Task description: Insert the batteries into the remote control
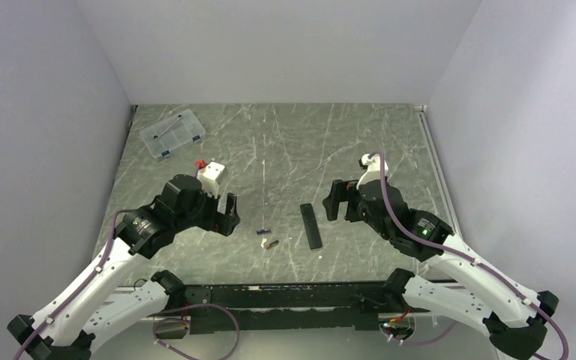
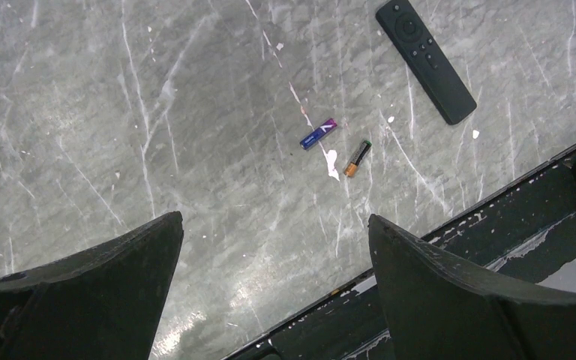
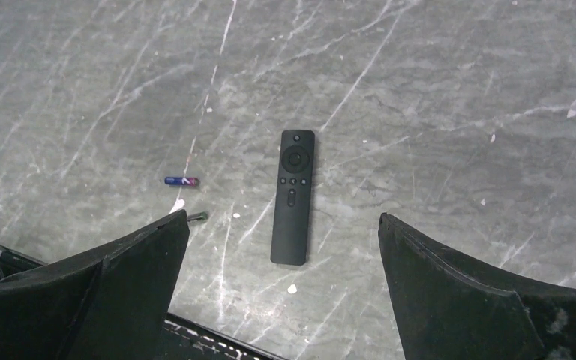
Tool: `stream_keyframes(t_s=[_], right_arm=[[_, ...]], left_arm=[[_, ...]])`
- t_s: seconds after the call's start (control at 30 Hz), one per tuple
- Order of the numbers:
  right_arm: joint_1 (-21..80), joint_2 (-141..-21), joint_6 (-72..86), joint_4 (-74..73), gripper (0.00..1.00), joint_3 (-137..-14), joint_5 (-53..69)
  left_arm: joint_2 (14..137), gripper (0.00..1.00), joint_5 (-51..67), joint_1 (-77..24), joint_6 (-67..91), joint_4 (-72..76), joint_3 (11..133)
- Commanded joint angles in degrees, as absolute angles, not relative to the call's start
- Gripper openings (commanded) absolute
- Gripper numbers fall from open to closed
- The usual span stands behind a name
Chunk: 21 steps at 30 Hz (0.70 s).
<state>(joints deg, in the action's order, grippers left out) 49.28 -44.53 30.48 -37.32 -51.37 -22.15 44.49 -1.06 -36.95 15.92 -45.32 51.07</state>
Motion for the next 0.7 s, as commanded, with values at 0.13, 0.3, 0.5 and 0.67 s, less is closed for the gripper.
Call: stream_keyframes(t_s=[0.13,0.3,0.5,0.67], right_arm=[[49.39,-46.04,30.47,-41.32,1.0,-50.64,-18.84],[49.39,-48.77,30.23,-40.76,0.99,-48.71,-16.37],[49.39,-53.09,29.25,-39.75,0.98,-46.7,-13.75],[49.53,-58.16,30.03,-38.44,0.97,-45.69,-12.8]], left_arm=[[44.47,0.99,0.22,-36.68,14.79,-44.85,53.2],[43.82,0.99,0.7,-36.69,14.46,-44.43,52.91],[44.58,0.99,1.13,-36.74,14.01,-44.55,53.13],[44.97,0.99,1.52,-36.67,13.89,-44.73,53.22]])
